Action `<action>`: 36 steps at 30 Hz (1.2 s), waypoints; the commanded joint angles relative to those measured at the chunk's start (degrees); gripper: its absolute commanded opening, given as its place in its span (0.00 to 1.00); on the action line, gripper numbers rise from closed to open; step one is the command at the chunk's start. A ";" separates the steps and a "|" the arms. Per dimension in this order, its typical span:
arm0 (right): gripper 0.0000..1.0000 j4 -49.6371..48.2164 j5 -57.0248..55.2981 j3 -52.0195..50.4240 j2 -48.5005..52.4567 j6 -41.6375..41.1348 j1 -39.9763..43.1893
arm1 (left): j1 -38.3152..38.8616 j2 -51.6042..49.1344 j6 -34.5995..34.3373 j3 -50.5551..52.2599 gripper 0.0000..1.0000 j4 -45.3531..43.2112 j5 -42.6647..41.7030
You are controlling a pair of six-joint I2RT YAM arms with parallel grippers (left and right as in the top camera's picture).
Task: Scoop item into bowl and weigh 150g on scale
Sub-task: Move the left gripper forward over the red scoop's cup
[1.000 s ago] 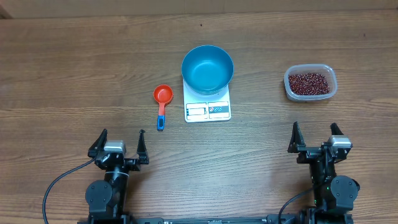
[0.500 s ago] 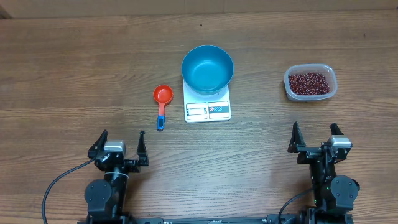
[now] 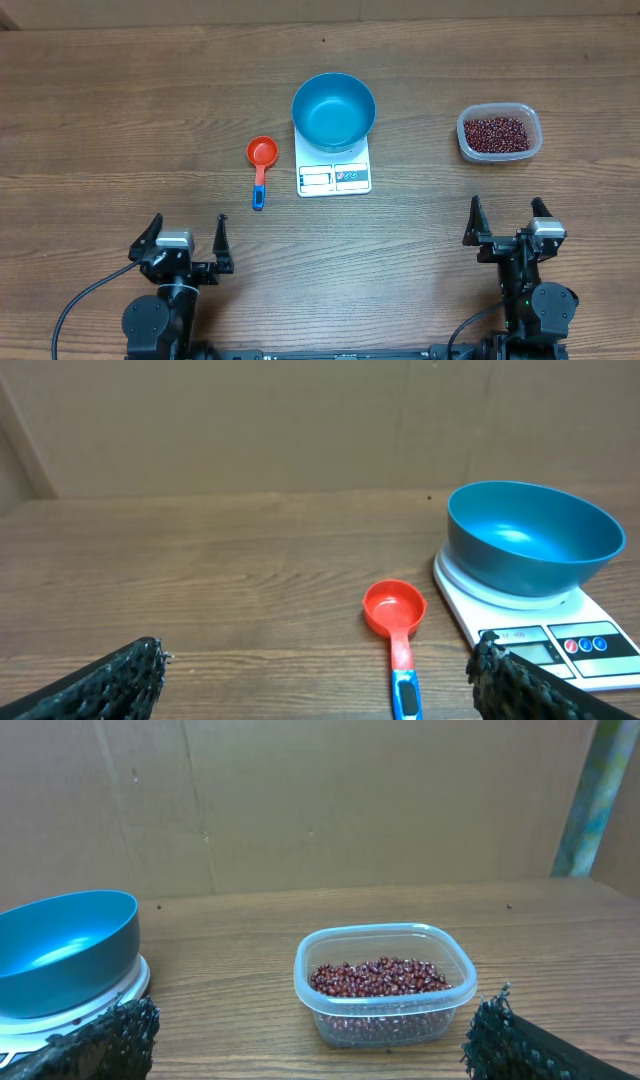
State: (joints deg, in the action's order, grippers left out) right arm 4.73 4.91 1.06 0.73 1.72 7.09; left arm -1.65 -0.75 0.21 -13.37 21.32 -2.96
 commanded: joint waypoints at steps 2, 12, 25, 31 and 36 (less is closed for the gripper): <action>1.00 -0.20 -0.52 -0.59 -0.57 -0.13 -0.28 | -0.26 -0.50 1.09 -3.50 1.00 1.75 1.49; 1.00 -0.22 -0.52 -0.57 -0.57 -0.13 -0.28 | -0.26 -15.91 1.11 -12.20 1.00 3.91 1.42; 1.00 -0.22 -0.52 -0.59 -0.57 -0.13 -0.28 | -0.24 -47.56 2.10 -36.76 1.00 15.93 1.07; 1.00 -0.22 -0.52 -0.59 -0.57 -0.13 -0.28 | -0.20 -60.61 3.72 -48.78 1.00 23.17 -1.57; 1.00 -0.22 -0.52 -0.59 -0.57 -0.13 -0.28 | -0.17 -70.38 3.69 -56.98 1.00 29.40 -1.66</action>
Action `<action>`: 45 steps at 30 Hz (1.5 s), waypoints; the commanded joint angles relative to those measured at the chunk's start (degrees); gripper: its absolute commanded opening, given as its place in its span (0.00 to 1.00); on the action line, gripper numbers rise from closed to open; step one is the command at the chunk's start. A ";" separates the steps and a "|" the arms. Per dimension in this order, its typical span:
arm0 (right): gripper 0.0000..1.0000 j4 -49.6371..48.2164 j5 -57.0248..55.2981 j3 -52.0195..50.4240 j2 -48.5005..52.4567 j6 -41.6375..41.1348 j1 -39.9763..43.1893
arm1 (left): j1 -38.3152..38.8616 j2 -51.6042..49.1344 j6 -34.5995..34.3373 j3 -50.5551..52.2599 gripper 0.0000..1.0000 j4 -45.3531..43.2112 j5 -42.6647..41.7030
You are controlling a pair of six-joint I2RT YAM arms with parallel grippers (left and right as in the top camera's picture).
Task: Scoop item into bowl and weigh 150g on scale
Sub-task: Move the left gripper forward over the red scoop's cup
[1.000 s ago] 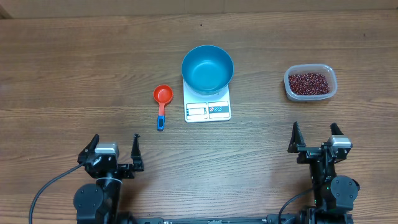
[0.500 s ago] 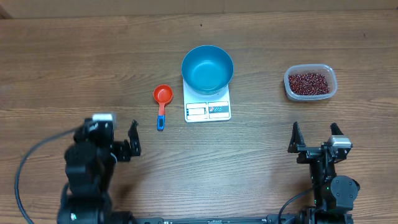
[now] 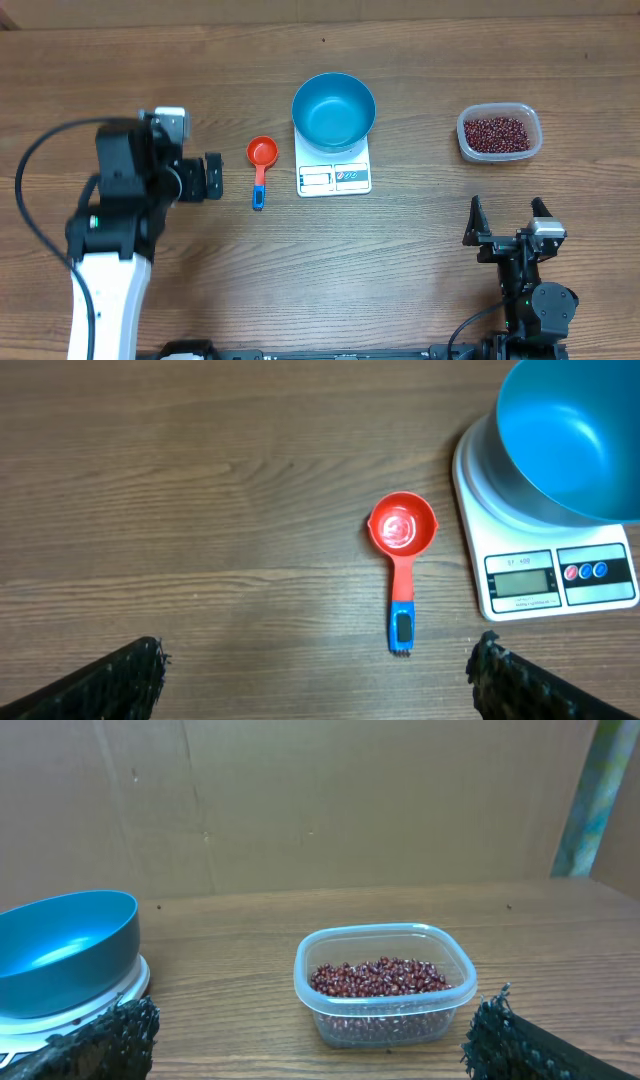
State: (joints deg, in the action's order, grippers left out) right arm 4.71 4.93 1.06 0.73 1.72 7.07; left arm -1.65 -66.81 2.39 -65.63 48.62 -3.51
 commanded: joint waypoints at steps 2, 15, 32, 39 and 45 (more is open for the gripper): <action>1.00 -0.20 -0.55 -0.59 -0.57 -0.13 -0.26 | -0.09 -7.78 1.49 -7.65 1.00 4.85 -1.25; 1.00 -0.20 -0.55 -0.59 -0.57 -0.13 -0.26 | 1.68 -21.79 1.90 -16.31 1.00 10.99 -1.09; 1.00 -0.20 -0.55 -0.59 -0.57 -0.13 -0.26 | 1.68 -35.54 4.07 -25.07 0.99 14.80 -4.46; 1.00 -0.20 -0.55 -0.59 -0.57 -0.13 -0.26 | 1.81 -42.38 4.09 -29.57 1.00 16.94 -5.16; 1.00 -0.20 -0.52 -0.59 -0.57 -0.13 -0.26 | 3.78 -44.74 5.42 -29.70 1.00 16.52 -4.83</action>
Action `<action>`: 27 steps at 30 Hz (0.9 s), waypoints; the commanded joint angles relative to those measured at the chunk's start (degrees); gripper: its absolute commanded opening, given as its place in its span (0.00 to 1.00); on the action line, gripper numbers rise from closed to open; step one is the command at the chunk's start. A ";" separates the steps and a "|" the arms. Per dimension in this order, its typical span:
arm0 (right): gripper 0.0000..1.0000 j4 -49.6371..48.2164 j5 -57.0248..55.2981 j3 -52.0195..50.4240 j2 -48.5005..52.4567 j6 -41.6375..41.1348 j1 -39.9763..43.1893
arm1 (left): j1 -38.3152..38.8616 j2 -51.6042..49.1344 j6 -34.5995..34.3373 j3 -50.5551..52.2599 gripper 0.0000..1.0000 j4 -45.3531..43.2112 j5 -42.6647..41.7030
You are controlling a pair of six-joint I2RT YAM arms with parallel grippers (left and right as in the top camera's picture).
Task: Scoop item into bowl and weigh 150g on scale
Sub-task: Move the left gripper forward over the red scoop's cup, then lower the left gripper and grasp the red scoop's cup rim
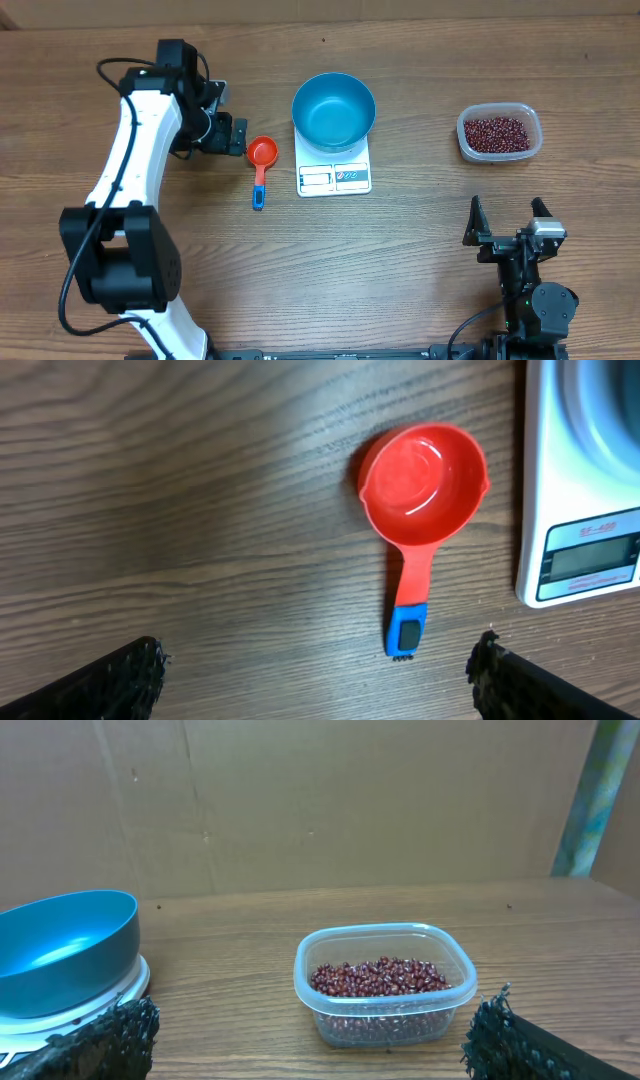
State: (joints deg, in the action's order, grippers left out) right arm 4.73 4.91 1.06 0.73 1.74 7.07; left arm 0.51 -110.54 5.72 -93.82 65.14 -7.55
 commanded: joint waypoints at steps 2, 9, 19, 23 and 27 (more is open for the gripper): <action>1.00 -0.22 -0.52 -0.59 -0.57 -0.15 -0.26 | 2.54 -1.73 2.27 -1.51 1.00 -0.31 -0.59; 1.00 -0.22 -0.52 -0.59 -0.57 -0.15 -0.26 | 3.52 -5.57 2.23 -1.49 1.00 -1.16 -0.90; 1.00 -0.22 -0.52 -0.59 -0.57 -0.15 -0.26 | 3.52 -9.62 2.19 -1.49 1.00 -3.85 0.22; 1.00 -0.22 -0.52 -0.59 -0.57 -0.15 -0.26 | 3.54 -10.05 1.92 -1.49 0.99 -5.51 0.07; 1.00 -0.22 -0.52 -0.59 -0.57 -0.17 -0.26 | 3.52 -10.05 1.79 -1.49 1.00 -6.03 0.24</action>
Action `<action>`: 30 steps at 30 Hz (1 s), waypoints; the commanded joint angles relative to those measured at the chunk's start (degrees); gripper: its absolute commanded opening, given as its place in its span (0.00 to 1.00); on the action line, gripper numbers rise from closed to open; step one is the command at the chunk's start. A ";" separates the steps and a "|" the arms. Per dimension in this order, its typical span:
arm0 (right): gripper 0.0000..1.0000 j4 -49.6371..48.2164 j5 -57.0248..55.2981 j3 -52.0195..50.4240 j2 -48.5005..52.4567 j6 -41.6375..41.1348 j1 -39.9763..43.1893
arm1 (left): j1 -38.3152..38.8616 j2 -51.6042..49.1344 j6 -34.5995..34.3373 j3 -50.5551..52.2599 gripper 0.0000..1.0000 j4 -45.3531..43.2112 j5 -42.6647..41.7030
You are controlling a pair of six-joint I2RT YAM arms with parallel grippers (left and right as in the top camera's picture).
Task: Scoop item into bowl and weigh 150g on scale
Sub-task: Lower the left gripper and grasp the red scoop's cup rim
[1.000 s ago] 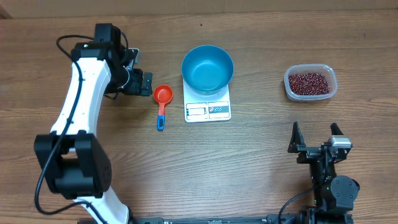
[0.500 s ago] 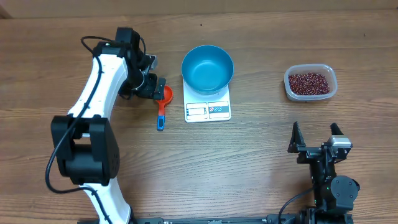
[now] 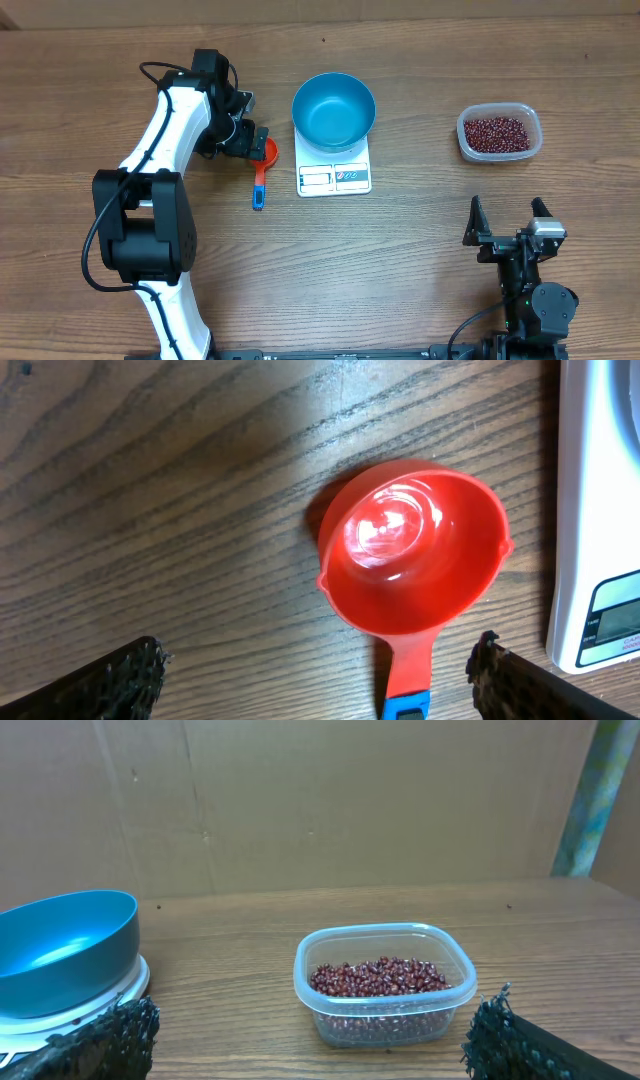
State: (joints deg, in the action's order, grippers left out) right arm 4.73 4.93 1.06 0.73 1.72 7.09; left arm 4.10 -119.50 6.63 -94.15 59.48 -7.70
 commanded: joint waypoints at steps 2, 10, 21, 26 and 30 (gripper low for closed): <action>1.00 -0.22 -0.55 -0.59 -0.57 -0.13 -0.28 | -0.07 -1.14 0.85 -1.16 1.00 -0.63 0.63; 1.00 -0.22 -0.55 -0.59 -0.57 -0.13 -0.28 | -0.07 -1.14 0.83 -1.16 1.00 -1.14 0.66; 1.00 -0.20 -0.55 -0.57 -0.57 -0.13 -0.28 | -0.07 -1.14 0.00 -1.07 1.00 -1.70 0.83; 1.00 -0.22 -0.55 -0.59 -0.57 -0.13 -0.28 | -0.07 -1.14 0.00 -0.79 1.00 -1.75 1.11; 1.00 -0.22 -0.55 -0.59 -0.57 -0.13 -0.28 | -0.04 -1.14 -0.42 -0.28 1.00 -1.88 1.62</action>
State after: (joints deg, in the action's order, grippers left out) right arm 4.75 4.89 1.06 0.73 1.69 7.07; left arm 4.12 -119.50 6.46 -94.13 57.69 -7.01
